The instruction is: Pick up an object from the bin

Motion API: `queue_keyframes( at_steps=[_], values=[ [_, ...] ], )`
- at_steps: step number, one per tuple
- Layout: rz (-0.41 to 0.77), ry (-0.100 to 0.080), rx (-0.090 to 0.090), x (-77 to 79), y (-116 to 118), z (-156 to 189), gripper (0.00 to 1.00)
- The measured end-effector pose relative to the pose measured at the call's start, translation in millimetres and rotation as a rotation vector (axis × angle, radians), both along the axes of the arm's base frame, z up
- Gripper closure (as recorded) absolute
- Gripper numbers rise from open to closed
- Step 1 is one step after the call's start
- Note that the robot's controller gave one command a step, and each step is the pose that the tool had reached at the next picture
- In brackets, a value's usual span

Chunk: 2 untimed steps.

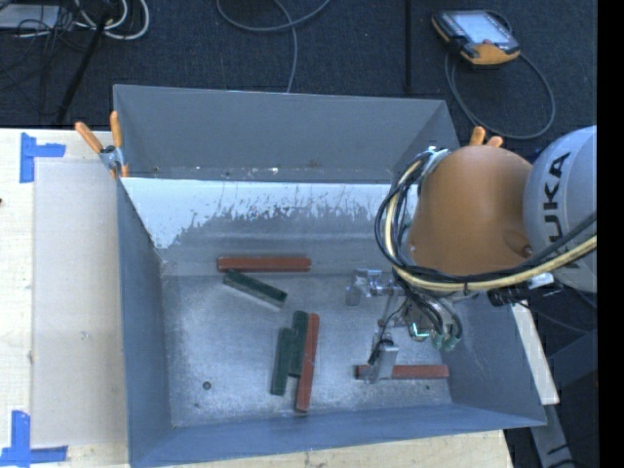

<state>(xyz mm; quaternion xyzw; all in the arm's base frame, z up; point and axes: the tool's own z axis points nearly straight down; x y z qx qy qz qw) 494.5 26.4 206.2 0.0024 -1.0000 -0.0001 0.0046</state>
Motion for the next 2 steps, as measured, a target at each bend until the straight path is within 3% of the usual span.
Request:
queue_keyframes(
  at_steps=[1, 2],
  values=[
    [-0.001, -0.007, 0.000, 1.6, 0, 3, 0.00],
    [0.058, -0.014, 0.000, 2.3, -4, -45, 0.00]
  ],
)
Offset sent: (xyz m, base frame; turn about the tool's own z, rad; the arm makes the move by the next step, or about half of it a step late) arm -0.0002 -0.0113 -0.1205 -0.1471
